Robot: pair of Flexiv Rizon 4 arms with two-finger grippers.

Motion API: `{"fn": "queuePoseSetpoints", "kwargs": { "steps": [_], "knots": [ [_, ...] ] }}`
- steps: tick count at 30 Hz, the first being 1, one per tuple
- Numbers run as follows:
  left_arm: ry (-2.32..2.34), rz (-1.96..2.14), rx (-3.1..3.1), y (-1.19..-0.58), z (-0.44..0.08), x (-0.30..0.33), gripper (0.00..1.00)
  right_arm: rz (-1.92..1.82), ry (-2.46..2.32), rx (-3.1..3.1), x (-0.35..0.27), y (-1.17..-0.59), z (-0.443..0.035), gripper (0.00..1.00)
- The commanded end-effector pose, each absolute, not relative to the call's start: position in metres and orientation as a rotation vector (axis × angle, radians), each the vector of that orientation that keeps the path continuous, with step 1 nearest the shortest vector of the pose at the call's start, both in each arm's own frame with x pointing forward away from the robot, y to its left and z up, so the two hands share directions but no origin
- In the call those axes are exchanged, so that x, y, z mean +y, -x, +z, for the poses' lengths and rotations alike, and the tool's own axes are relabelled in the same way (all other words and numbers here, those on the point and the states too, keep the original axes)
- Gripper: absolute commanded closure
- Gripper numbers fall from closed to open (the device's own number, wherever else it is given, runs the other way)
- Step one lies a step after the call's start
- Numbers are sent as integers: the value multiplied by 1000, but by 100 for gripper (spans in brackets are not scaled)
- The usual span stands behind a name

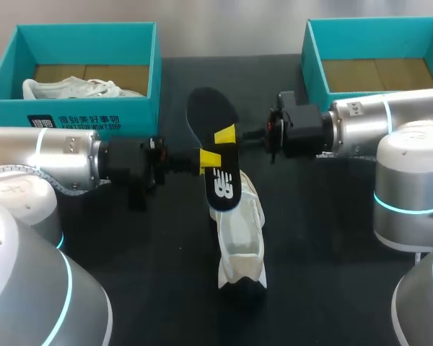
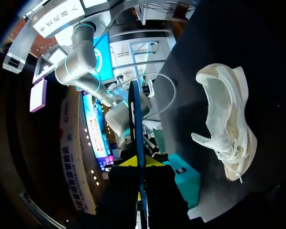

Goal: Take the shoe out of the shoebox, open the shoe tongue, remove and reinsert the insole, then place the shoe into the shoebox

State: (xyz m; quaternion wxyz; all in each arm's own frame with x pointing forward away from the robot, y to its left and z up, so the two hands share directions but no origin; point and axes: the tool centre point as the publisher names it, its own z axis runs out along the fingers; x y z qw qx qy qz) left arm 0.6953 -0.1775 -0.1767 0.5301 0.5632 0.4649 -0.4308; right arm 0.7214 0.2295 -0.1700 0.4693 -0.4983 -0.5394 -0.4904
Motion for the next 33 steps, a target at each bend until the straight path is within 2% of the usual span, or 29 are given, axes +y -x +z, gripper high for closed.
{"fn": "queuePoseSetpoints", "kwargs": {
  "steps": [1, 4, 5, 6, 15, 18, 33],
  "knots": [
    [-1338, -1026, 1108, -694, -178, -178, 100, -1212, 1228, -1318, 230, -719, -170, 74],
    [-1335, -1025, 1111, -694, -178, -177, 100, -1215, 1228, -1316, 230, -719, -170, 78],
    [-1335, -1024, 1111, -694, -179, -177, 100, -1215, 1228, -1316, 230, -719, -170, 85],
    [-1334, -1023, 1112, -694, -179, -177, 100, -1214, 1227, -1315, 230, -719, -170, 100],
    [-1327, -1028, 1129, -695, -180, -176, 100, -1212, 1215, -1319, 231, -721, -170, 100],
    [-1317, -1058, 1137, -691, -178, -173, 0, -1212, 1212, -1320, 231, -721, -171, 100],
    [-1407, -1049, 1408, -694, -150, -108, 0, -1192, 1232, -1295, 233, -719, -195, 100]
  ]
}}
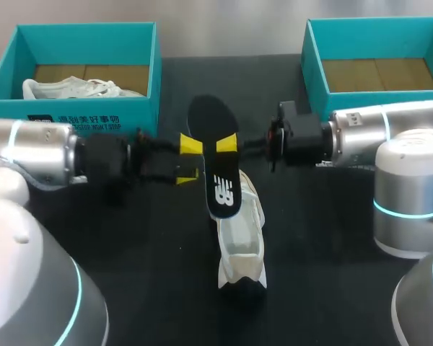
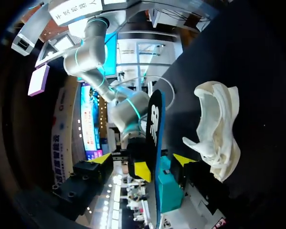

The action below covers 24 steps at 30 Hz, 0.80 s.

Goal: Take the shoe out of the shoebox, open the shoe tongue, remove and reinsert the insole, then place the shoe into the shoebox

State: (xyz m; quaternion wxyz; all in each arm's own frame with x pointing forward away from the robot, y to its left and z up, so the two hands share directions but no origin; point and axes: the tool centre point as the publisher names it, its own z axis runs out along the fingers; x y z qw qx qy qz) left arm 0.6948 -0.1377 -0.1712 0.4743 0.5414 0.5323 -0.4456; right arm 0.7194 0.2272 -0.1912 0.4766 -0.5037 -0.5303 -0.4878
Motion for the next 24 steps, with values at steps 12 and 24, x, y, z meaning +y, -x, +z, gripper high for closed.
{"fn": "queuePoseSetpoints", "kwargs": {
  "steps": [12, 24],
  "knots": [
    [-1566, -929, 1577, -709, -146, -99, 0, -1207, 1232, -1280, 237, -717, -202, 100],
    [-1669, -793, 1749, -732, -124, -112, 0, -1207, 1232, -1280, 237, -717, -202, 100]
  ]
}}
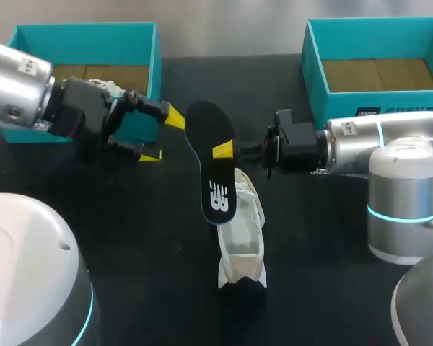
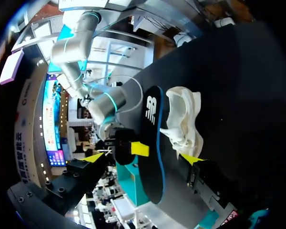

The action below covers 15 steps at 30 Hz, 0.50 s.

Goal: Take the shoe out of the shoebox, open the shoe tongue, remove and reinsert the insole, then place the shoe into the shoebox

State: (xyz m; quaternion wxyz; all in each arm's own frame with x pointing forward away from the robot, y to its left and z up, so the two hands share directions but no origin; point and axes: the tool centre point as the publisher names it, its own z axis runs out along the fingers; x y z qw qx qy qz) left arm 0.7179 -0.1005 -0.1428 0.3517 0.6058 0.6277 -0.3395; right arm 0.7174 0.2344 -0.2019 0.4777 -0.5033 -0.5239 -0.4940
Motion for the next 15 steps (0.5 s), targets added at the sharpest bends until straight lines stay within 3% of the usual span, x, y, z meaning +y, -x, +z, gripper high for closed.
{"fn": "queuePoseSetpoints", "kwargs": {
  "steps": [1, 15],
  "knots": [
    [-1696, -787, 1773, -737, -122, -114, 0, -1207, 1232, -1280, 237, -717, -202, 100],
    [-2005, -466, 2153, -777, -116, -137, 0, -1207, 1232, -1280, 237, -717, -202, 100]
  ]
}}
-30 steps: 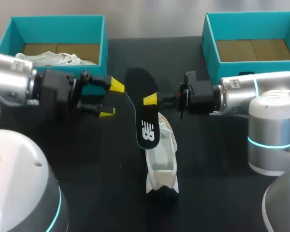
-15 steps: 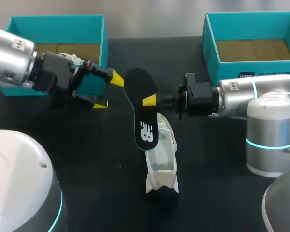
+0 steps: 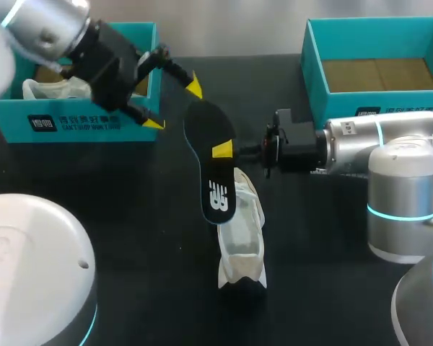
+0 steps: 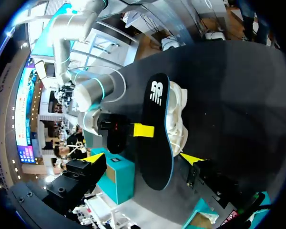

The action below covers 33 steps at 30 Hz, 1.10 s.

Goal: Take the shoe out of the shoebox, open the shoe tongue, remove and reinsert the insole, then place the shoe into the shoebox

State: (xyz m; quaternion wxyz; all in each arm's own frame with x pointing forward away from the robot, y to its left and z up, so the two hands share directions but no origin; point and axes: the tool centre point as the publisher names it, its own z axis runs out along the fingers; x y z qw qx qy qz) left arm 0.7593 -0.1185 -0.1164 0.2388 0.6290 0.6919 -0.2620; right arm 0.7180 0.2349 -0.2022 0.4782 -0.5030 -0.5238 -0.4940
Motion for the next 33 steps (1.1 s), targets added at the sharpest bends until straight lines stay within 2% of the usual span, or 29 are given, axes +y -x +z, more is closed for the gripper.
{"fn": "queuePoseSetpoints", "kwargs": {
  "steps": [1, 15, 33],
  "knots": [
    [-2015, -433, 2188, -778, -117, -140, 0, -1207, 1232, -1280, 237, -717, -202, 100],
    [-2130, -36, 2308, -791, -105, -171, 0, -1207, 1232, -1280, 237, -717, -202, 100],
    [-2171, 38, 2388, -795, -104, -182, 0, -1207, 1232, -1280, 237, -717, -202, 100]
  ]
}}
